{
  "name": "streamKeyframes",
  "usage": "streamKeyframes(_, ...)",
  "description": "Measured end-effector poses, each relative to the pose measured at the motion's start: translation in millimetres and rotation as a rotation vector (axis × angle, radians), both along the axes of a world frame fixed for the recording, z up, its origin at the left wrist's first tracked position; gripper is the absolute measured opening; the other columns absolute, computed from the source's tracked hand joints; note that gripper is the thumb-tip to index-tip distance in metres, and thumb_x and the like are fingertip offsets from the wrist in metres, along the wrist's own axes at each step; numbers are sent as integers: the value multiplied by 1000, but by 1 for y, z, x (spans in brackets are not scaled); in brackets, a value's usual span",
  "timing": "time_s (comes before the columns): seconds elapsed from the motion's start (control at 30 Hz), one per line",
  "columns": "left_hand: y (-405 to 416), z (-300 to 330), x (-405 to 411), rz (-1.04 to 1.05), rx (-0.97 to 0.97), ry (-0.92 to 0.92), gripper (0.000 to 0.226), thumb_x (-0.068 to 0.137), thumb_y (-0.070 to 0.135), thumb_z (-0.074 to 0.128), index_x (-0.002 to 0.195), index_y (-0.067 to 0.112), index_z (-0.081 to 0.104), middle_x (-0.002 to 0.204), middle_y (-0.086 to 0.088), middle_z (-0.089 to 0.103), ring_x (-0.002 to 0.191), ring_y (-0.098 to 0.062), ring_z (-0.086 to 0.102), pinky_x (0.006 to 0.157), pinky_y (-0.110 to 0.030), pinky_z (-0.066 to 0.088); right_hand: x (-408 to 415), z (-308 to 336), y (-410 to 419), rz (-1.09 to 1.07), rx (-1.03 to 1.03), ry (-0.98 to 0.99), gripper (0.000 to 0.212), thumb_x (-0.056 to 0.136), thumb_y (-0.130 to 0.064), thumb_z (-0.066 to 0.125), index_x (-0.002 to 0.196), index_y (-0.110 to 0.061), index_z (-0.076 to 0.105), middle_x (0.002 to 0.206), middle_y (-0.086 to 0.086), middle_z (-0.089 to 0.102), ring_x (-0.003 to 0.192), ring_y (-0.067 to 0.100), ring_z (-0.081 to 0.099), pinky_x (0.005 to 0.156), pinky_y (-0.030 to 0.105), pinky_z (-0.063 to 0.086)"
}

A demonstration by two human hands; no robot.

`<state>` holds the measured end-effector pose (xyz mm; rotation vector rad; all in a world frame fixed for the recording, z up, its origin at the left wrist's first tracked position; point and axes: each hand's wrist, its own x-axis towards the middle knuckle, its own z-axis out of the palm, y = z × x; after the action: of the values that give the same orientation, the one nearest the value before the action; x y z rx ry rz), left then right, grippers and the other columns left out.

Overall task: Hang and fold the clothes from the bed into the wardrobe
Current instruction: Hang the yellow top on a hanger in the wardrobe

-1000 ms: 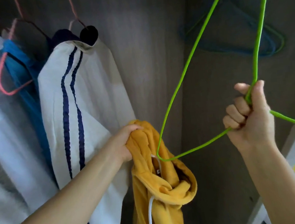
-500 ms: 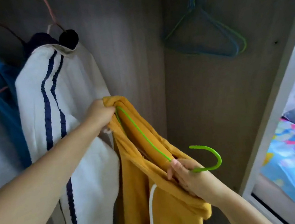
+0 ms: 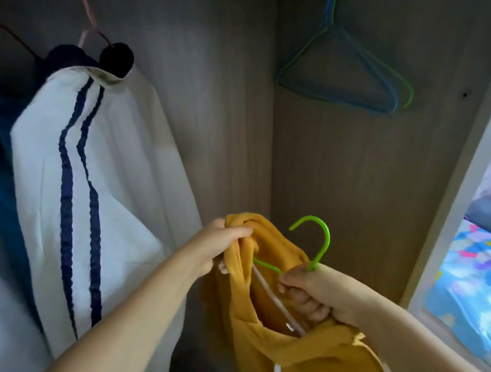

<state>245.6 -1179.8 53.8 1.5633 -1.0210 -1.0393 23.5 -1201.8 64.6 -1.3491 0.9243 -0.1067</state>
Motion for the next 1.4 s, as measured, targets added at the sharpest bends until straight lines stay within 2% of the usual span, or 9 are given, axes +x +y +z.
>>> streamKeyframes(0.3, 16, -11, -15, 309, -300, -642, 42, 93, 54, 47, 126, 29, 49, 129, 8, 55, 118, -12, 53, 96, -27, 43, 36, 69, -35, -85, 188, -355, 19, 98, -4, 42, 81, -7, 49, 53, -1, 35, 40, 4, 36, 36, 10, 32)
streamKeyframes(0.47, 44, 31, -76, -132, -384, -270, 58, 75, 83, 39, 125, 55, 36, 110, 29, 61, 101, 9, 59, 88, -14, 50, 69, 113, -49, -57, 174, -534, 25, 99, 0, 37, 78, -1, 49, 62, 7, 47, 51, 13, 52, 45, 21, 53)
streamKeyframes(0.6, 60, 85, -71, -1, -667, -532, 46, 83, 67, 49, 98, 25, 59, 85, 1, 65, 81, -11, 65, 74, -36, 55, 102, 165, -54, -56, -148, -581, 28, 100, -8, 43, 75, -2, 53, 53, 4, 57, 37, 7, 54, 35, 15, 43)
streamKeyframes(0.73, 59, 136, -52, 153, -747, -726, 35, 85, 62, 54, 95, 29, 60, 81, 9, 64, 82, -2, 64, 64, -13, 52, 144, 218, -57, 8, -196, -636, 32, 102, -13, 38, 75, -4, 52, 51, 2, 52, 32, 3, 42, 33, 10, 32)
streamKeyframes(0.97, 32, 231, 11, 359, -568, -524, 18, 87, 33, 65, 83, 17, 71, 81, 1, 72, 80, -14, 68, 79, -31, 53, 216, 304, -59, 120, -174, -739, 40, 102, -4, 22, 136, 8, 39, 53, 7, 64, 30, 5, 50, 32, 12, 35)
streamKeyframes(1.07, 22, 251, 27, 443, -610, -484, 18, 91, 22, 59, 77, 14, 66, 72, -5, 65, 66, -15, 63, 64, -25, 52, 247, 323, -66, 110, -173, -765, 32, 104, -5, 21, 124, 8, 43, 100, 23, 68, 28, 9, 52, 30, 16, 38)
streamKeyframes(1.17, 10, 258, 43, 509, -574, -445, 17, 93, 19, 55, 81, 13, 65, 76, -8, 65, 65, -17, 62, 54, -19, 50, 276, 323, -79, 24, -275, -751, 15, 105, -6, 26, 111, -3, 38, 83, 21, 71, 27, 13, 53, 28, 20, 38)
streamKeyframes(1.27, 2, 240, 57, 540, -461, -489, 16, 93, 19, 54, 80, 15, 62, 83, -13, 67, 76, -27, 65, 67, -29, 52, 298, 300, -94, -17, -414, -682, 21, 105, -10, 27, 123, -1, 34, 117, 23, 64, 29, 14, 54, 27, 17, 36)
streamKeyframes(1.4, -2, 207, 60, 559, -478, -511, 15, 94, 31, 56, 96, 19, 63, 97, -8, 69, 91, -24, 66, 87, -40, 53, 299, 281, -102, -30, -507, -642, 25, 105, -20, 31, 114, 1, 43, 81, 12, 68, 30, 14, 54, 34, 21, 41)
